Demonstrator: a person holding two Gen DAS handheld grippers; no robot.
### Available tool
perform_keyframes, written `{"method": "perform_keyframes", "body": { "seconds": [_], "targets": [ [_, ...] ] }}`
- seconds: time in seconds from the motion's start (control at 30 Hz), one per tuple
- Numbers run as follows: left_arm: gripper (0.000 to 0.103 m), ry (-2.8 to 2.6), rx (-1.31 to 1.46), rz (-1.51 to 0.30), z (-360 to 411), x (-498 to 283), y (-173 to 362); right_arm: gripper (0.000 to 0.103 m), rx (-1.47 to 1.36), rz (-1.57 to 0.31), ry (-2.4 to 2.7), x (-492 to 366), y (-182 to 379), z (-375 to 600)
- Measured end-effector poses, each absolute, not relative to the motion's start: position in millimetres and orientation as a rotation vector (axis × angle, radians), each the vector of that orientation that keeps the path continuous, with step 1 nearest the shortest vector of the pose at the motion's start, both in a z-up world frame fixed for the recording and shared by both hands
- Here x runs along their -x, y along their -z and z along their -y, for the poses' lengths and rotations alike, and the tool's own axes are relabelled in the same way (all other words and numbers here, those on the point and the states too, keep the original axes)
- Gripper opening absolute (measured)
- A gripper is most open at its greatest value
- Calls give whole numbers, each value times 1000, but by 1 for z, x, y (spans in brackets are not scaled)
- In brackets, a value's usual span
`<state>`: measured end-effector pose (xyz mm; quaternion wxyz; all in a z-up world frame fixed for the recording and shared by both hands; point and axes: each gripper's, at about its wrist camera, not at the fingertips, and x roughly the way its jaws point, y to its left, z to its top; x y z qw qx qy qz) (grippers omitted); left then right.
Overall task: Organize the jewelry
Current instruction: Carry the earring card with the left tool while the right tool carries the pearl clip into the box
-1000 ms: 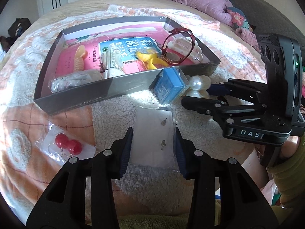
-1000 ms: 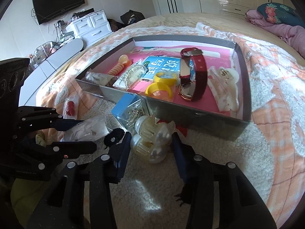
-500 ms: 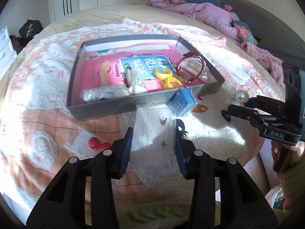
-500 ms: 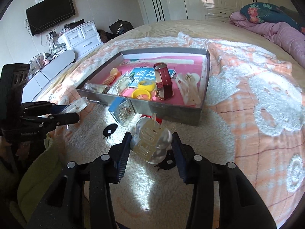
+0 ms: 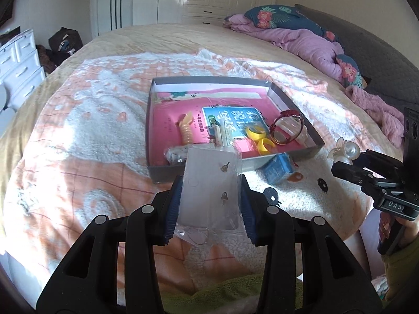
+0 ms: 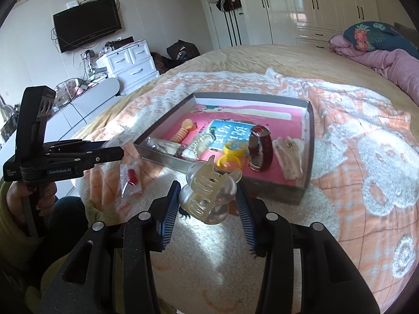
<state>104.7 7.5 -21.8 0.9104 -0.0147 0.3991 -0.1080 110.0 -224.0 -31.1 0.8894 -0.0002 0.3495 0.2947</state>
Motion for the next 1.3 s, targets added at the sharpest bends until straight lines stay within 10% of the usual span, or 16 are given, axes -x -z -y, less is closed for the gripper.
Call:
{"method": "perform_keyframes", "body": {
  "seconds": [1.3],
  "targets": [
    [33,139,33,-805,-33,-167,4,42,31,-673,-677,-170,11,174]
  ]
}}
